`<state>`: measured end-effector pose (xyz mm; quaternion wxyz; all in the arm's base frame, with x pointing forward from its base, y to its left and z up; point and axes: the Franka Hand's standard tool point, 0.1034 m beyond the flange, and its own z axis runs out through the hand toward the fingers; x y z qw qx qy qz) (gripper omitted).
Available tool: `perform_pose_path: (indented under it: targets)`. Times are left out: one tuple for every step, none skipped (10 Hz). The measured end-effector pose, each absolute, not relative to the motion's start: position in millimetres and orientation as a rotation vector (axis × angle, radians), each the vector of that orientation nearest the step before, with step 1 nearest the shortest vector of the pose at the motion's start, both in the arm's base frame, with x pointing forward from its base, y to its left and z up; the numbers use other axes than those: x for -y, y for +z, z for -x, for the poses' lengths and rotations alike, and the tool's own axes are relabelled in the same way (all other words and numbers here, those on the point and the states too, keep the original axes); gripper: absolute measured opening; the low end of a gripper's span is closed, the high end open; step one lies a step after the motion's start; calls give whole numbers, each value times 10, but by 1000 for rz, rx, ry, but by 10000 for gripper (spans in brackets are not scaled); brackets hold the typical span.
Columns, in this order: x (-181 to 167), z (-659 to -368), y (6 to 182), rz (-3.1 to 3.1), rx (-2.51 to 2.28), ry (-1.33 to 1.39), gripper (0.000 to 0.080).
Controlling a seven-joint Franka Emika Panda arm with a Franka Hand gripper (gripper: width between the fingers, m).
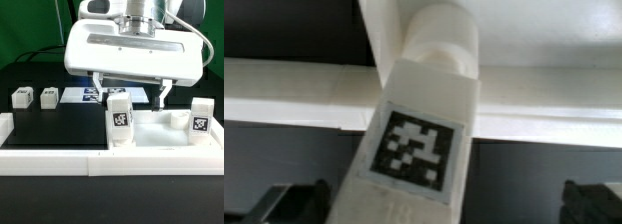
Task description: Assemble square table
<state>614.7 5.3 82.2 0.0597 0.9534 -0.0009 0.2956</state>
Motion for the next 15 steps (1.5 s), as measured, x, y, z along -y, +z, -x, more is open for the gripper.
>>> perform_pose_path:
  targets:
    - [-53, -6147, 822, -2886, 2, 895, 648]
    - [-53, -6147, 822, -2886, 1, 895, 648]
    - [-53, -6147, 822, -2886, 0, 895, 648]
    - [-25, -6145, 824, -2891, -5, 873, 648]
    - [88, -6163, 908, -2907, 15, 834, 648]
    - [222, -6177, 995, -2926, 25, 798, 648]
    - [331, -6189, 1063, -2963, 40, 745, 648]
    - [384, -6212, 1134, -3003, 40, 699, 648]
    - [412, -6221, 1173, -3053, 44, 637, 648]
    - [389, -6266, 1197, -3099, 56, 586, 648]
    - [347, -6311, 1212, -3119, 58, 571, 648]
    - [243, -6326, 1206, -3184, 54, 403, 648]
    - [163, -6396, 1203, -3228, 69, 267, 648]
    - [82, -6430, 1152, -3244, 73, 161, 648]
    - [7, -6405, 1073, -3226, 30, -5, 648]
